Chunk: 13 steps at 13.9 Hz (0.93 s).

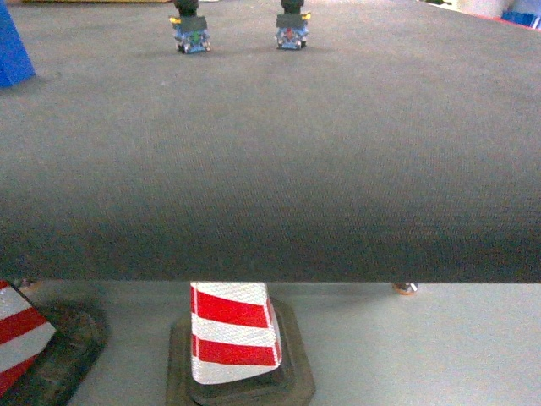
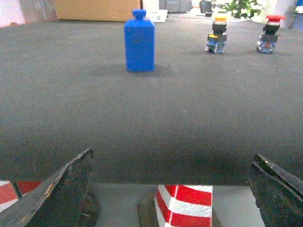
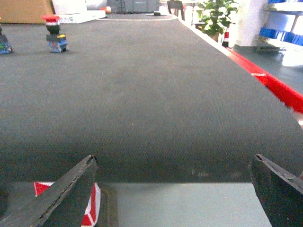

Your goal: Pick blue part to blue bin on bottom shelf

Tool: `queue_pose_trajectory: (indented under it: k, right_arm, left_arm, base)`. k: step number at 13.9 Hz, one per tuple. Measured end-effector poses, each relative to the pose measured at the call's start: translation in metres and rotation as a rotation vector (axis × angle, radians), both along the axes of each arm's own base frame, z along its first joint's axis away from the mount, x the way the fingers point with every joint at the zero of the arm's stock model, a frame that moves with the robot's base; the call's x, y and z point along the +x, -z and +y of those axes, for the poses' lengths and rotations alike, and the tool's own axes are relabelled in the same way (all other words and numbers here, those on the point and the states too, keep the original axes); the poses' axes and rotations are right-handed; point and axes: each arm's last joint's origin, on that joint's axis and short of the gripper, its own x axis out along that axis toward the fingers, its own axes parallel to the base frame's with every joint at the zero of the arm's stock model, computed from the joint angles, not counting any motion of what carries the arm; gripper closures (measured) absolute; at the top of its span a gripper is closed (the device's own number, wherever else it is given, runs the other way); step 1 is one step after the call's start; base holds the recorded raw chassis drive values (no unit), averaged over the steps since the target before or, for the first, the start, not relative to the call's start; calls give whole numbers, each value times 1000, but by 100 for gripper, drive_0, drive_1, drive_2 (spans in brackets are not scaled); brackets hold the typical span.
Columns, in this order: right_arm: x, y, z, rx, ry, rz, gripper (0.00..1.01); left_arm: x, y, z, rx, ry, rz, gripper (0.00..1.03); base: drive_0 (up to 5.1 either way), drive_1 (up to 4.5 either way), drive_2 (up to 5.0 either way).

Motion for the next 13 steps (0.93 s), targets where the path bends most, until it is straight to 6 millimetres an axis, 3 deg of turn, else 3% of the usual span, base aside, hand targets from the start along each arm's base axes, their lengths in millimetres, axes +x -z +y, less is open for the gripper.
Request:
queue_pose_trajectory:
  k: [13]
  right_arm:
    - [0,0,0,1,1,0,3]
  left_arm:
    - [0,0,0,0,1,3,5]
  base:
    - [0,0,0]
